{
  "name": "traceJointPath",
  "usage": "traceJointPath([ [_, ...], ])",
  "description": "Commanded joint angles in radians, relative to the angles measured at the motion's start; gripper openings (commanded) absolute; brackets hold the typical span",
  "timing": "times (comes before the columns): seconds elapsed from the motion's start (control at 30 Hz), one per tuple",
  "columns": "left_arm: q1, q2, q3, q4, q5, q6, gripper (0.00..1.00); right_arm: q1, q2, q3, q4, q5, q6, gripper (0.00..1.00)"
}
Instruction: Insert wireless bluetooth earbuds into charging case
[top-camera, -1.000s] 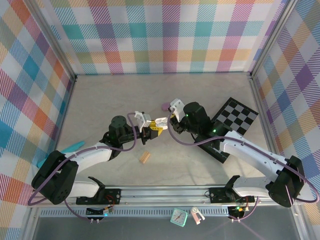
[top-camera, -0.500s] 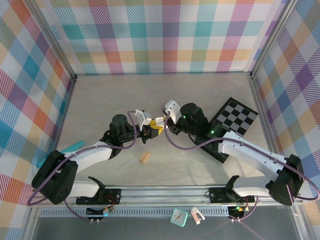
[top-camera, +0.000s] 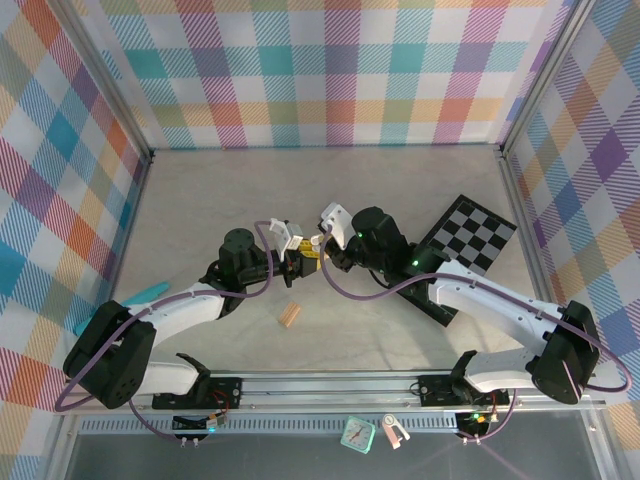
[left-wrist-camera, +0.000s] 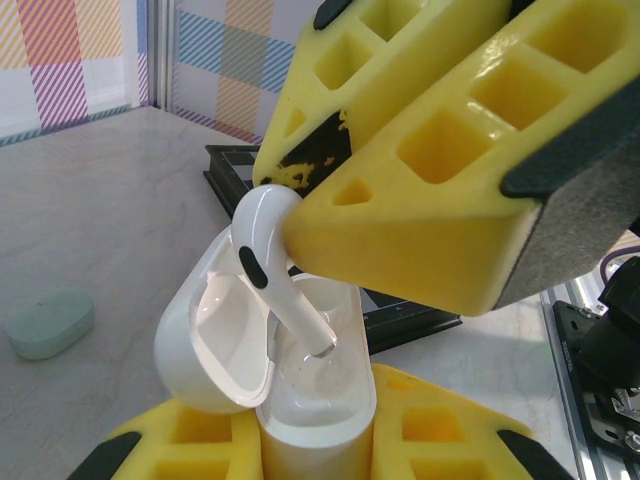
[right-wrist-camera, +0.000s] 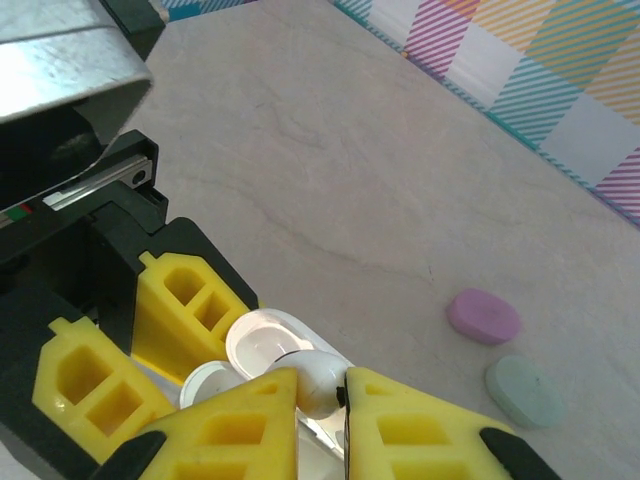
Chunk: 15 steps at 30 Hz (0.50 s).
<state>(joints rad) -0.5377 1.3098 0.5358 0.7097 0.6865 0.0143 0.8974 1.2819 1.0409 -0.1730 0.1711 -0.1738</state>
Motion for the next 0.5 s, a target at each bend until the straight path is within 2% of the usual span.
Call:
traceJointPath([
  [0.0,0.007,-0.017,0.021,0.040,0.003,-0.014,0.00,0.010,0.011,0.031,0.031,-0.021,-0.007,0.18],
  [0.47,0.007,-0.018,0.035,0.049,-0.023,-0.063,0.00,0.017,0.011,0.005,0.031,-0.037,-0.003,0.18],
])
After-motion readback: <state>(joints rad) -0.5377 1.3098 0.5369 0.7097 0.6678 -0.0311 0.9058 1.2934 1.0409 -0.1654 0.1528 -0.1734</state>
